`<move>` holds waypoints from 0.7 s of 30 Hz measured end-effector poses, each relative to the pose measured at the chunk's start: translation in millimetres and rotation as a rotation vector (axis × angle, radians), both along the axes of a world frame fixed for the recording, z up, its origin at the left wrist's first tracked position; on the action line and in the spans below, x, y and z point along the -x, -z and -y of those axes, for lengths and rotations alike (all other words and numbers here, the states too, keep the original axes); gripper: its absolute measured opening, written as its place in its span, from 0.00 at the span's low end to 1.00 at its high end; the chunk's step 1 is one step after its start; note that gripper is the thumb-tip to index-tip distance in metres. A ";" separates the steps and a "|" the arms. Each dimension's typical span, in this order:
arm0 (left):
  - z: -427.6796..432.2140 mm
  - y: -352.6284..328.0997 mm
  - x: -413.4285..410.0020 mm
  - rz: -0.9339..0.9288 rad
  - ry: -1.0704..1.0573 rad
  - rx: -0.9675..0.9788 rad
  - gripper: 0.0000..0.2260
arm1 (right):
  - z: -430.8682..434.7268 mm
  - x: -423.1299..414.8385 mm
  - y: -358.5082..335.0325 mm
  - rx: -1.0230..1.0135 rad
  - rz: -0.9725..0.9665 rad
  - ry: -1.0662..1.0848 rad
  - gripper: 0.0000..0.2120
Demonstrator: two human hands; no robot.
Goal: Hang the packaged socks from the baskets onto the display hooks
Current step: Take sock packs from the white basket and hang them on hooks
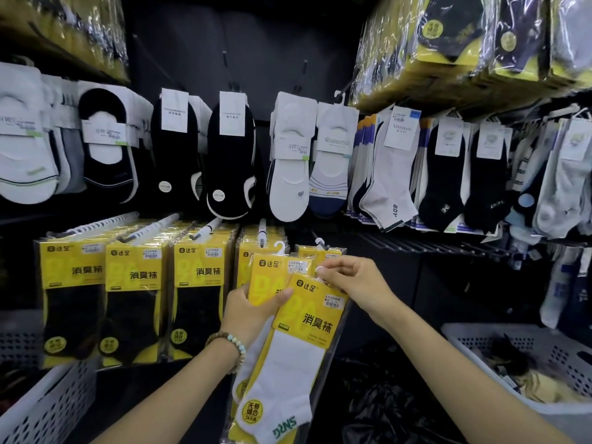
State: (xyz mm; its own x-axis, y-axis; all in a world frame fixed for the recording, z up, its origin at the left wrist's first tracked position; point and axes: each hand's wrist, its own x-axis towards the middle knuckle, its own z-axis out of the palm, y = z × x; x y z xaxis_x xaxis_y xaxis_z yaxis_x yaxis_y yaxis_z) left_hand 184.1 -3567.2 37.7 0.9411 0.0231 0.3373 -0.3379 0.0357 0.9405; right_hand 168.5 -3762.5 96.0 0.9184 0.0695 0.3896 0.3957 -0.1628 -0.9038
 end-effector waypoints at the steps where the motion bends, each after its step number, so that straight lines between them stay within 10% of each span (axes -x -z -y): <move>1: -0.9 -0.3 0.1 0.005 0.005 0.005 0.17 | -0.4 -0.2 -1.6 0.006 0.012 0.002 0.03; 21: 6.6 -1.3 -11.1 -0.015 -0.087 -0.049 0.14 | 7.8 -4.1 52.6 -0.329 -0.240 0.012 0.12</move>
